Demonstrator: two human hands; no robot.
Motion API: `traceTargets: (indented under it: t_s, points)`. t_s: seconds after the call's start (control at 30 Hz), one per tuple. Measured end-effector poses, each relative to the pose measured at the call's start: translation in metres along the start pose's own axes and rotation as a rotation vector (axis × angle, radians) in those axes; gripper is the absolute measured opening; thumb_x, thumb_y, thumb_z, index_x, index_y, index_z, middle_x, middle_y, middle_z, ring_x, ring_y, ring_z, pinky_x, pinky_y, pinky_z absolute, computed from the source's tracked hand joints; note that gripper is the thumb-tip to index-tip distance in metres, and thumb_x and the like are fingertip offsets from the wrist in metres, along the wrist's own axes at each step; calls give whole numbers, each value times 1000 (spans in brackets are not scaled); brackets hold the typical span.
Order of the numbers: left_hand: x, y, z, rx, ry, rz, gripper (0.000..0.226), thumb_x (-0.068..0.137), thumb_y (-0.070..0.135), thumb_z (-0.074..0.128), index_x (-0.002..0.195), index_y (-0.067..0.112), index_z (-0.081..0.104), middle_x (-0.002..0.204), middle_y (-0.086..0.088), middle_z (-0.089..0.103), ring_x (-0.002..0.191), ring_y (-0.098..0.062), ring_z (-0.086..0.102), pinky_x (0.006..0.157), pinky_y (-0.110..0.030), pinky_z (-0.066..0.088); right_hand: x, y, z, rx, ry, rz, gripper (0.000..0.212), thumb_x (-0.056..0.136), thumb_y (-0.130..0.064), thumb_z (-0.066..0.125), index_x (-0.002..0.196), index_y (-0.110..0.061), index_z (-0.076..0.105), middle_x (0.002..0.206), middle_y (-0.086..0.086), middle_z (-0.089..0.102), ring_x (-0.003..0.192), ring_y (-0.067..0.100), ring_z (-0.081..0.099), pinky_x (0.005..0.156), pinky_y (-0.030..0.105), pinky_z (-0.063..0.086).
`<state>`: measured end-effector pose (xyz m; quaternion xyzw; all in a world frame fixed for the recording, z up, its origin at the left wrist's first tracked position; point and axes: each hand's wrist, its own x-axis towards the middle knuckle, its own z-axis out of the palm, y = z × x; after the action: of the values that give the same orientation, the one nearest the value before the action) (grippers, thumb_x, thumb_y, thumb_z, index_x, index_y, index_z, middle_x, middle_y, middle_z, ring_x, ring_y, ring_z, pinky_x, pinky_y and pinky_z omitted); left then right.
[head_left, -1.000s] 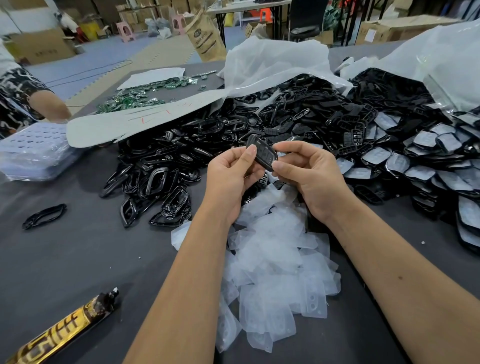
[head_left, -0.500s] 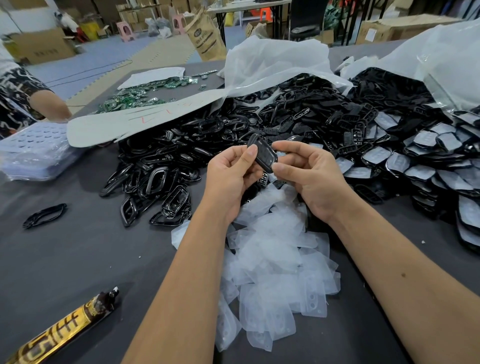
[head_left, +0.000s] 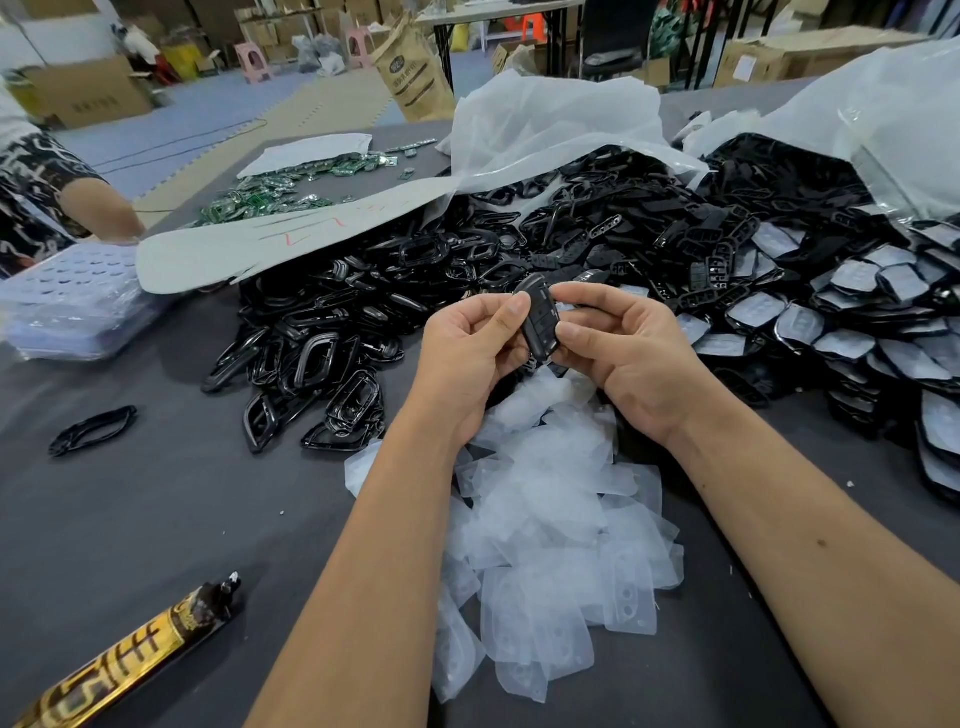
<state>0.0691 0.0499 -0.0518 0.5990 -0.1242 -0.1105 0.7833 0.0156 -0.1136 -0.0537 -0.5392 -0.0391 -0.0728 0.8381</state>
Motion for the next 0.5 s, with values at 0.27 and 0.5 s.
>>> traceTargets:
  t_s: [0.27, 0.5]
  points:
    - [0, 0, -2, 24, 59, 29, 9, 99, 10, 67, 92, 5, 71, 73, -5, 67, 58, -8, 52, 61, -20, 49, 2, 3, 3, -55, 43, 50, 43, 77, 1, 76, 118, -9, 71, 89, 9, 76, 79, 22, 72, 78, 30, 61]
    - [-2, -1, -1, 91, 2, 51, 10, 97, 13, 70, 88, 15, 74, 75, -2, 73, 66, -11, 63, 67, -27, 53, 2, 3, -2, -71, 21, 26, 43, 84, 18, 66, 114, -12, 72, 90, 7, 78, 84, 21, 74, 79, 27, 61]
